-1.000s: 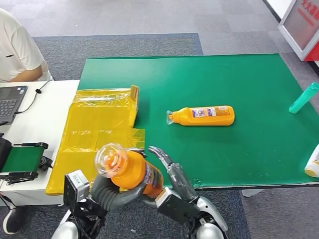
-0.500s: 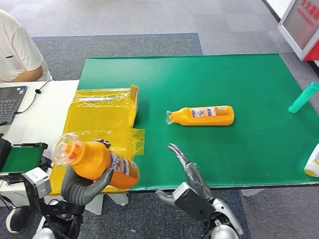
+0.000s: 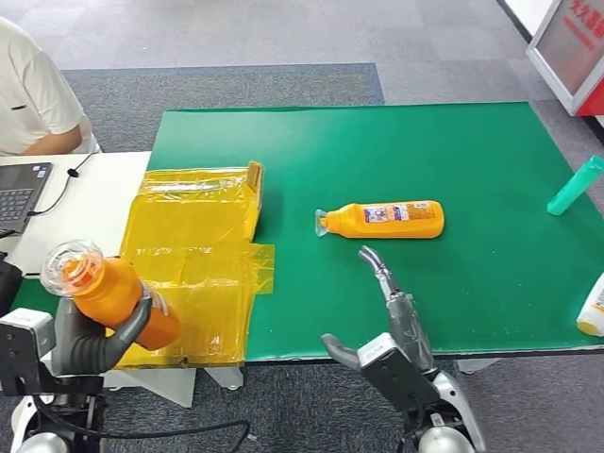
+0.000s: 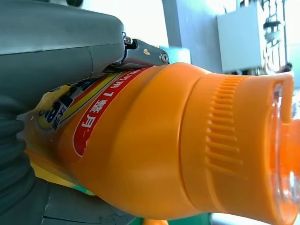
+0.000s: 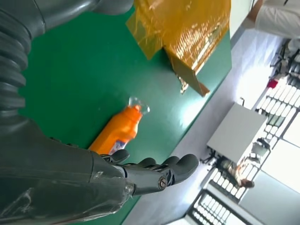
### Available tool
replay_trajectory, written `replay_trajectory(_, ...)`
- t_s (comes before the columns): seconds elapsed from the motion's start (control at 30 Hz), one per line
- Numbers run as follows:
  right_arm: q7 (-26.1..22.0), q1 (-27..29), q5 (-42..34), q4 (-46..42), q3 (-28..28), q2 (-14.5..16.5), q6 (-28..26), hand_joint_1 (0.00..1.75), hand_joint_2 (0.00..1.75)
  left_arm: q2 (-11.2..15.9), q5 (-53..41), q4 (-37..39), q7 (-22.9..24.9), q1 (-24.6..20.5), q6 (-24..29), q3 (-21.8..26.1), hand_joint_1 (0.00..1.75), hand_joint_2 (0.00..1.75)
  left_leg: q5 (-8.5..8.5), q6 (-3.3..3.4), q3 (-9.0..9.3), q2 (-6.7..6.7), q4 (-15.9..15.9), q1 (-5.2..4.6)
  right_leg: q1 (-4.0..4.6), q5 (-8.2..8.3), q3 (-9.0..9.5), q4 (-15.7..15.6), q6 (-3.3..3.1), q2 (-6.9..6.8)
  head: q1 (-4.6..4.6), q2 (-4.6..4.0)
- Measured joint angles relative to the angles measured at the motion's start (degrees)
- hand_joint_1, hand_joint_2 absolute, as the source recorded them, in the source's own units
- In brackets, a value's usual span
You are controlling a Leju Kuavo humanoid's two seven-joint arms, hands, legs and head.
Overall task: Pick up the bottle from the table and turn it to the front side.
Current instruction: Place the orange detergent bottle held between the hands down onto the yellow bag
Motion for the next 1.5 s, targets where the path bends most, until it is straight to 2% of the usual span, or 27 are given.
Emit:
replay_trajectory(0.2,-0.57,1.31,1.21,-3.83,-3.1,1.66,0.61,0.0,1.75,-1.18,-17.89,0.32,1.13,-3.74,1.63,3.62,1.75,1.75,0.01,0.0,0.01,0.0,0.0,0.0,0.0,0.01,-0.01,0.0,0.0,0.0,0.01,-0.01)
replay_trajectory(0.5,-1.46,1.8,2.34,-6.68,-4.89,3.48,2.2,0.0,1.75,-0.48,-35.37,5.99,4.1,-10.73,2.8,8.65,1.75,1.75,0.05,-0.02,0.02,0.0,0.0,0.0,0.0,0.03,-0.01,0.0,-0.01,0.01,0.0,0.0)
replay_trajectory(0.63,-1.26,1.97,2.2,-6.75,-5.33,4.2,2.61,0.0,1.75,-0.12,-47.54,8.81,4.7,-13.64,4.8,9.49,1.75,1.75,0.06,-0.01,0.01,0.0,0.0,0.0,0.0,0.04,-0.01,0.0,-0.01,0.01,0.01,0.0)
replay_trajectory(0.77,-1.36,2.14,2.11,-6.88,-5.65,4.79,2.92,0.0,1.75,-0.07,-55.43,11.57,4.13,-16.02,6.17,9.78,1.75,1.75,0.05,-0.01,0.01,0.0,0.0,0.0,0.0,0.04,-0.01,0.0,0.0,0.01,0.01,0.0)
replay_trajectory(0.9,-1.42,1.7,2.17,-6.94,-5.85,5.11,2.97,0.0,1.75,-0.05,-62.59,13.52,0.7,-17.89,8.45,9.38,1.75,0.0,0.05,-0.01,0.01,0.0,0.0,0.0,0.0,0.04,-0.01,0.0,0.0,0.01,0.01,0.0)
replay_trajectory(1.1,-1.22,1.5,3.18,-6.92,-6.11,5.11,2.39,0.0,1.75,0.06,-67.75,15.24,-1.09,-18.44,9.95,8.37,1.75,0.0,0.05,-0.01,0.01,0.0,0.0,0.0,0.0,0.04,-0.02,0.0,0.0,0.01,0.0,-0.01)
replay_trajectory(1.23,-1.33,1.74,3.04,-6.92,-6.61,5.11,1.98,0.0,1.75,0.17,-65.87,16.63,-3.74,-18.43,9.29,7.94,1.75,1.75,0.05,-0.01,0.0,0.0,0.0,0.0,0.0,0.04,-0.02,0.0,0.0,0.01,0.0,-0.01)
replay_trajectory(1.5,-1.68,1.87,2.76,-6.57,-7.63,5.11,2.79,0.0,1.75,2.01,-67.64,19.26,-5.99,-18.07,7.71,4.93,1.75,1.75,0.05,-0.01,0.0,0.0,0.0,0.0,0.0,0.04,-0.02,0.0,0.0,0.01,-0.01,0.0)
